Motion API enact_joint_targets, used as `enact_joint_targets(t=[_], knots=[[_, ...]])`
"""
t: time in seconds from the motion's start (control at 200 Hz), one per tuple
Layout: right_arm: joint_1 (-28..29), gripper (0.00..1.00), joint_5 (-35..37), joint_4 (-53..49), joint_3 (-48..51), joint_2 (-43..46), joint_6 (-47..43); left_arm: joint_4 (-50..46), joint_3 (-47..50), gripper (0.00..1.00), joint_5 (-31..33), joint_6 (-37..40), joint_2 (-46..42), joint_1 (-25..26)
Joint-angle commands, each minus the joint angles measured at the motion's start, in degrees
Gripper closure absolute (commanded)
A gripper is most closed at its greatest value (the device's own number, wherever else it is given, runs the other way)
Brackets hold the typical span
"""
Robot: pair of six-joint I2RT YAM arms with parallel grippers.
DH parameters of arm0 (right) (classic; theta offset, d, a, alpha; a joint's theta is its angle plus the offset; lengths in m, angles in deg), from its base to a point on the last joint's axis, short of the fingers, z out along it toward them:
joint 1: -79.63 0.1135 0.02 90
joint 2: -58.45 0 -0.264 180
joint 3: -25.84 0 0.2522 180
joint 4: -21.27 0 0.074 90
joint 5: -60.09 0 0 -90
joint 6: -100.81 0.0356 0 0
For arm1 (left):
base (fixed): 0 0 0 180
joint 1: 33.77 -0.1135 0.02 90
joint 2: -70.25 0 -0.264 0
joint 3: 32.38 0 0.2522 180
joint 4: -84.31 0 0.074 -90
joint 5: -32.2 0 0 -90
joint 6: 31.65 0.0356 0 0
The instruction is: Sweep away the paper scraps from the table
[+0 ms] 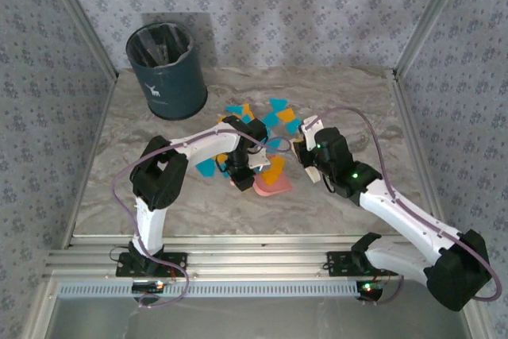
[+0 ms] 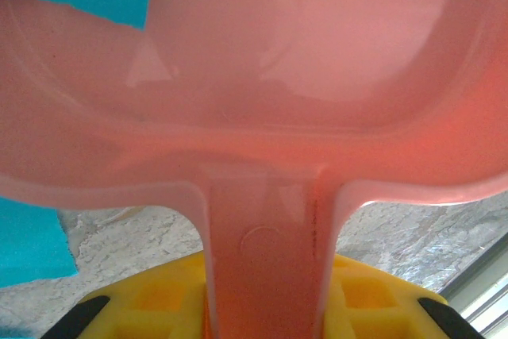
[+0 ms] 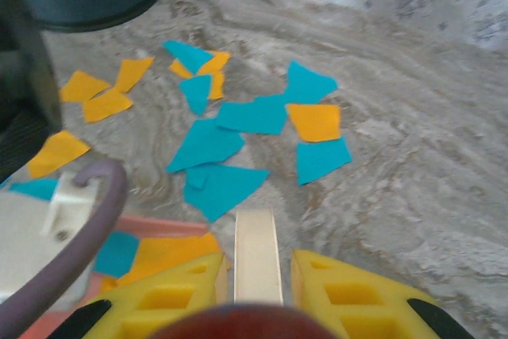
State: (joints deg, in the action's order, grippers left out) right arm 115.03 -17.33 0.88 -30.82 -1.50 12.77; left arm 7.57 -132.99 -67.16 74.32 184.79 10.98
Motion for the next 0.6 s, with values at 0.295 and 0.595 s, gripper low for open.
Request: enact_joint_targets(t=[0.295,0.595], knots=[[-1.67,1.00,4.83,12.91,-2.99,-11.14,-0.90,-0.22,2.02,1.00,1.45,-0.76,-1.58,-0.24],[-1.29,1.00,-2.73,10.80,-4.02,-14.15,-1.69,0.02,2.21,1.00,1.62,-0.84,-1.87,-0.36]])
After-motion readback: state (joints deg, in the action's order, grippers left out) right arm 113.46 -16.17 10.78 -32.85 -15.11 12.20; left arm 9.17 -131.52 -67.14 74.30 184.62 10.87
